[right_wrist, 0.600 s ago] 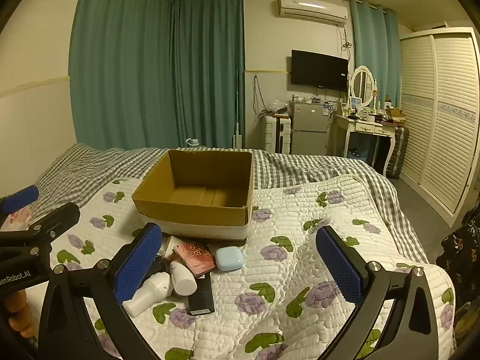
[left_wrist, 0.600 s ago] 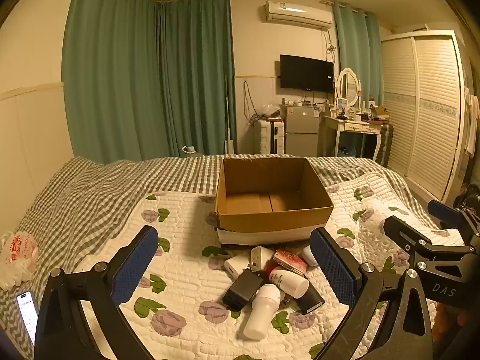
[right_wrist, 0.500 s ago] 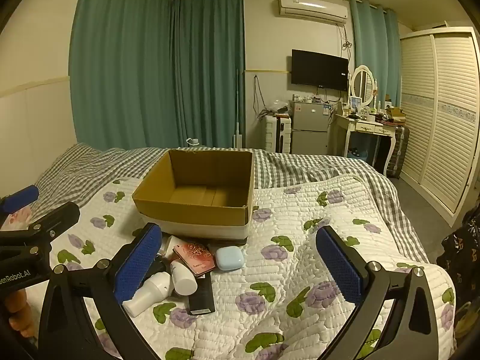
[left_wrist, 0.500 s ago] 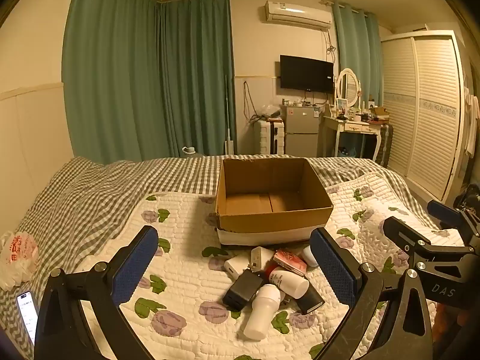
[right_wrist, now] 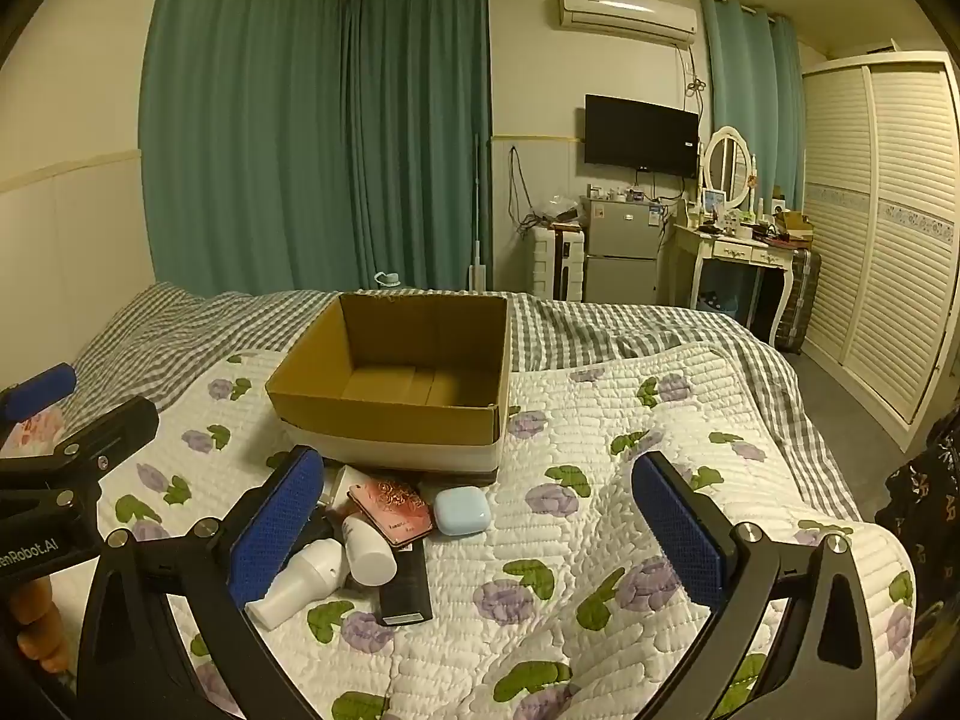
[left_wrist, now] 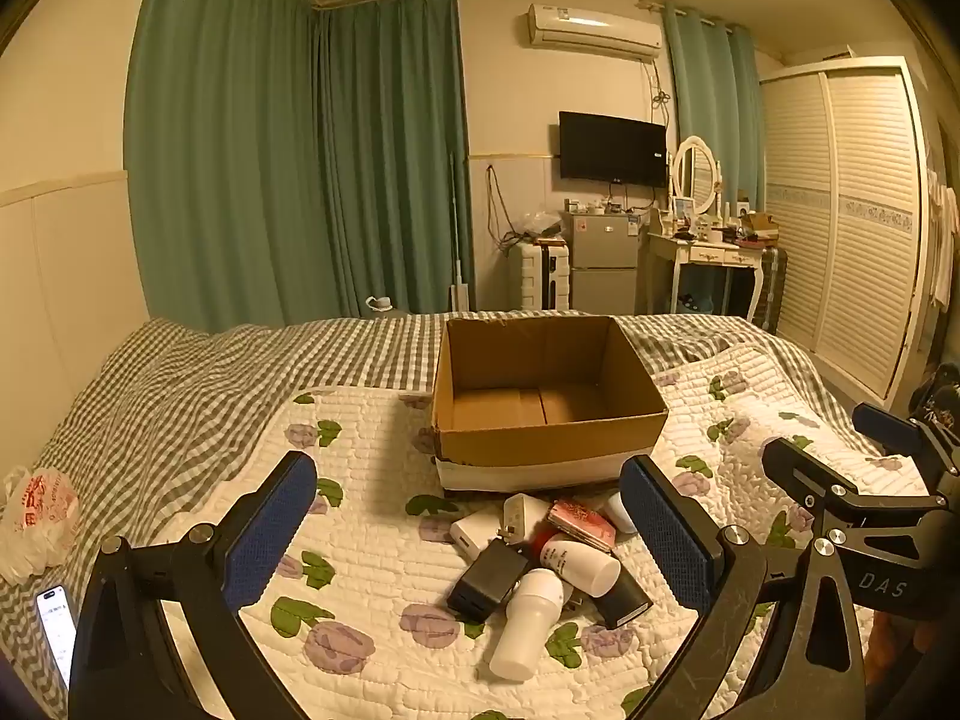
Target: Organize rigid objects
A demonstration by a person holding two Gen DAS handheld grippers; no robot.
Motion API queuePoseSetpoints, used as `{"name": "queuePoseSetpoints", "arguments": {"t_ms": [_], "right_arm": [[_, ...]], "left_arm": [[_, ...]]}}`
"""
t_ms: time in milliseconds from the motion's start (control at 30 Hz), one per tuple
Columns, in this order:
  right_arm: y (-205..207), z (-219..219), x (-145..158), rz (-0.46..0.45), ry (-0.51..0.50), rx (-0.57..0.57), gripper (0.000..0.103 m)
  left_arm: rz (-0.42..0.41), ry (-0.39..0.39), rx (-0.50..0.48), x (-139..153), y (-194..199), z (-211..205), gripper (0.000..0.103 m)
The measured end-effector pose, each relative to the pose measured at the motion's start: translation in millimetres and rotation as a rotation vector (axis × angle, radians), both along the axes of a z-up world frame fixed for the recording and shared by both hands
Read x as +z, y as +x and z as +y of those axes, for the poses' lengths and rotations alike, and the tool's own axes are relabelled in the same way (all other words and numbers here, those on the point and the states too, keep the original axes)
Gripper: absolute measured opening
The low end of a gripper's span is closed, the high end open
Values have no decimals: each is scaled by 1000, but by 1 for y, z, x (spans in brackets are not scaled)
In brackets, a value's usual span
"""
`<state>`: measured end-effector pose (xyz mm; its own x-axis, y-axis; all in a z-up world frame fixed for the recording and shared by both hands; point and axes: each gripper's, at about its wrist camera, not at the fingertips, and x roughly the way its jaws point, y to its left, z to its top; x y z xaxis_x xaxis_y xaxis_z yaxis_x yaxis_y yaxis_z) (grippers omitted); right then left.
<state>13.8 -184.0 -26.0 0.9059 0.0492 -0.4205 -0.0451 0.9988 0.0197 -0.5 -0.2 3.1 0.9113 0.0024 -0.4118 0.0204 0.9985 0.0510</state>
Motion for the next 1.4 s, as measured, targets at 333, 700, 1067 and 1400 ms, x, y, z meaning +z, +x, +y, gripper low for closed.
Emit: {"name": "queuePoseSetpoints", "arguments": {"t_ms": [333,700,1067,1400], "right_arm": [[0,2,-2,2,1,0,103],[-1,5,-5,6,1,0,103],[1,4,-4,10,2,0,103],[-1,6,-6,13,2,2,103]], "left_arm": [[-1,2,0,0,0,0,103],[-2,3,0,-2,0,-2,103],[-2,5,-1,-2,0,-2,103],[-3,7,0,-1,-2,-1,103]]}}
